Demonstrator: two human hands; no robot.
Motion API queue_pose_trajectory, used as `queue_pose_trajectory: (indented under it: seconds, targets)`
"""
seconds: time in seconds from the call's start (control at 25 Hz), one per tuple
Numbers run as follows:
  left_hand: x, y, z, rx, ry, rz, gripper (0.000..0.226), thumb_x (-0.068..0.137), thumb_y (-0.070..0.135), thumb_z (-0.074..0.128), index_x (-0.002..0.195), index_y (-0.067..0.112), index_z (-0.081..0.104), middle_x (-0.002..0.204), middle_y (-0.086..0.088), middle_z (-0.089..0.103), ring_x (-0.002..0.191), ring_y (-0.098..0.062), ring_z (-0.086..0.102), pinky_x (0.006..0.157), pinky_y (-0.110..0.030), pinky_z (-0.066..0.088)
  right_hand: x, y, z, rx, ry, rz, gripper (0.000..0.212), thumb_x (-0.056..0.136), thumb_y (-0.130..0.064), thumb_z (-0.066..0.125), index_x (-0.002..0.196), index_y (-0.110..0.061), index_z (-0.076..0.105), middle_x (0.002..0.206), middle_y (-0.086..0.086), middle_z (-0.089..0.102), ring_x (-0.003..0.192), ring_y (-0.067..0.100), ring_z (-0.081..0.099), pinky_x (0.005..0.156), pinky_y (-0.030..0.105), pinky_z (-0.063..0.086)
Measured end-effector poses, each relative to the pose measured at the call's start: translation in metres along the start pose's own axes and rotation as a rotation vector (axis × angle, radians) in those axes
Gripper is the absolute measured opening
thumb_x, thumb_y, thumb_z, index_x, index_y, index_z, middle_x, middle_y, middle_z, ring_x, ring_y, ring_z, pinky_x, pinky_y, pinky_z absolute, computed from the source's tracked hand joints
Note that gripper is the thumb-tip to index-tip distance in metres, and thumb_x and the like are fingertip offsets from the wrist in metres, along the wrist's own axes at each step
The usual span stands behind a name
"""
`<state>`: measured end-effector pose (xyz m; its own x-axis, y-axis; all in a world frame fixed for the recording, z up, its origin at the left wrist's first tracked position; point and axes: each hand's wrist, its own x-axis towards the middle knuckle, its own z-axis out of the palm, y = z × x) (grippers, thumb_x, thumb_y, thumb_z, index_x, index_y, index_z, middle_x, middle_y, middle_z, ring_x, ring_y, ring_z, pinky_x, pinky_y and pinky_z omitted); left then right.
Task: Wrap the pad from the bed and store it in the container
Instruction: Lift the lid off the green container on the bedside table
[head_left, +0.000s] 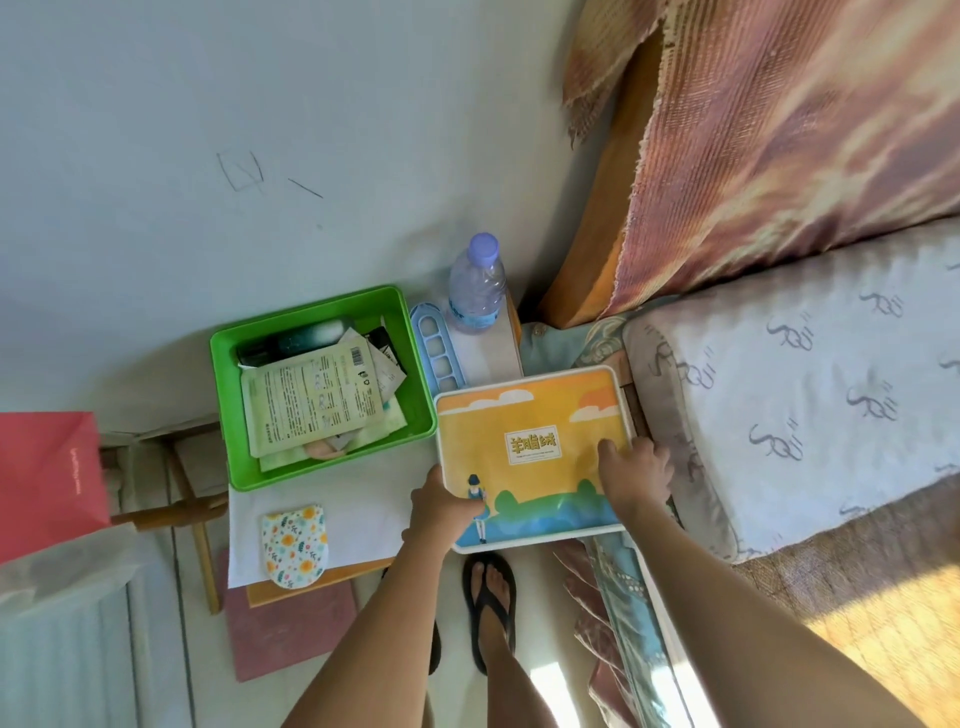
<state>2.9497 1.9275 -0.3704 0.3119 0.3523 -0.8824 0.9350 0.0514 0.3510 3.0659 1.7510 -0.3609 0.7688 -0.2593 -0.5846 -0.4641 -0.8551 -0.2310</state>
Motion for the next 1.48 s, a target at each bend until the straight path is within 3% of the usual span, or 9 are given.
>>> queue_pose_trajectory:
  seconds: [0.2, 0.28, 0.44, 0.64, 0.88, 1.08, 1.24, 1.36, 1.48]
  targets:
    - [0.016, -0.007, -0.001, -0.086, -0.014, 0.035, 0.052, 0.074, 0.001, 0.068, 0.123, 0.008, 0.054, 0.120, -0.014, 0.066, 0.098, -0.027, 0.062, 0.081, -0.030, 0.050, 0.004, 0.005, 0.000, -0.001, -0.053, -0.031, 0.054, 0.086, -0.029, 0.048, 0.133, -0.004, 0.039, 0.137, 0.018, 0.039, 0.126, 0.036, 0.035, 0.103, 0.048, 0.031]
    - [0.015, -0.008, -0.002, -0.073, 0.003, 0.041, 0.048, 0.077, 0.004, 0.066, 0.124, 0.009, 0.053, 0.121, -0.014, 0.065, 0.101, -0.028, 0.062, 0.083, -0.031, 0.050, -0.001, 0.006, -0.003, -0.046, -0.065, -0.084, 0.057, 0.087, -0.027, 0.048, 0.138, -0.007, 0.034, 0.139, 0.018, 0.039, 0.127, 0.036, 0.036, 0.104, 0.048, 0.031]
    - [-0.003, -0.015, -0.011, 0.186, 0.012, 0.085, 0.043, 0.085, 0.017, 0.057, 0.127, 0.009, 0.049, 0.127, -0.012, 0.060, 0.103, -0.026, 0.059, 0.076, -0.027, 0.043, -0.020, 0.008, -0.008, -0.440, -0.056, -0.340, 0.055, 0.088, -0.034, 0.043, 0.140, -0.017, 0.033, 0.142, 0.012, 0.039, 0.127, 0.032, 0.039, 0.104, 0.045, 0.034]
    - [-0.026, -0.039, -0.056, 0.469, 0.041, 0.064, 0.054, 0.090, 0.030, 0.048, 0.142, 0.018, 0.036, 0.142, -0.009, 0.043, 0.125, -0.028, 0.049, 0.098, -0.037, 0.043, -0.057, -0.014, 0.000, -0.694, -0.209, -0.621, 0.047, 0.091, -0.037, 0.038, 0.135, -0.020, 0.044, 0.136, 0.007, 0.050, 0.122, 0.027, 0.048, 0.100, 0.040, 0.038]
    - [-0.017, -0.095, -0.121, 0.659, 0.210, 0.060, 0.044, 0.094, 0.028, 0.044, 0.137, 0.017, 0.042, 0.136, -0.011, 0.047, 0.123, -0.029, 0.048, 0.097, -0.040, 0.044, -0.109, -0.052, 0.045, -0.793, -0.377, -0.839, 0.044, 0.094, -0.037, 0.037, 0.135, -0.022, 0.044, 0.134, 0.003, 0.053, 0.120, 0.024, 0.052, 0.098, 0.036, 0.042]
    - [0.026, -0.129, -0.160, 1.034, 0.287, 0.244, 0.058, 0.085, 0.015, 0.060, 0.139, 0.017, 0.037, 0.133, -0.010, 0.045, 0.119, -0.027, 0.048, 0.095, -0.036, 0.044, -0.133, -0.072, 0.097, -0.902, -0.451, -0.891, 0.045, 0.094, -0.038, 0.034, 0.134, -0.019, 0.043, 0.133, 0.007, 0.052, 0.120, 0.027, 0.050, 0.098, 0.040, 0.043]
    - [0.047, -0.145, -0.163, 1.104, 0.332, 0.341, 0.076, 0.078, 0.019, 0.069, 0.142, 0.020, 0.029, 0.135, -0.009, 0.044, 0.126, -0.027, 0.042, 0.111, -0.042, 0.029, -0.141, -0.076, 0.118, -0.908, -0.482, -0.875, 0.046, 0.094, -0.038, 0.035, 0.136, -0.019, 0.039, 0.135, 0.006, 0.050, 0.123, 0.026, 0.048, 0.099, 0.040, 0.042]
    - [0.050, -0.147, -0.165, 1.108, 0.404, 0.393, 0.063, 0.078, 0.023, 0.069, 0.135, 0.019, 0.039, 0.126, -0.009, 0.049, 0.119, -0.027, 0.047, 0.109, -0.042, 0.031, -0.144, -0.080, 0.123, -0.899, -0.486, -0.850, 0.046, 0.095, -0.037, 0.035, 0.136, -0.019, 0.039, 0.136, 0.006, 0.049, 0.123, 0.026, 0.047, 0.099, 0.040, 0.042]
    - [0.040, -0.141, -0.169, 1.004, 0.366, 0.359, 0.046, 0.082, 0.030, 0.067, 0.123, 0.016, 0.054, 0.118, -0.007, 0.054, 0.108, -0.023, 0.053, 0.092, -0.035, 0.043, -0.148, -0.087, 0.122, -0.889, -0.475, -0.840, 0.045, 0.095, -0.035, 0.035, 0.135, -0.018, 0.041, 0.136, 0.006, 0.048, 0.122, 0.026, 0.048, 0.098, 0.039, 0.043]
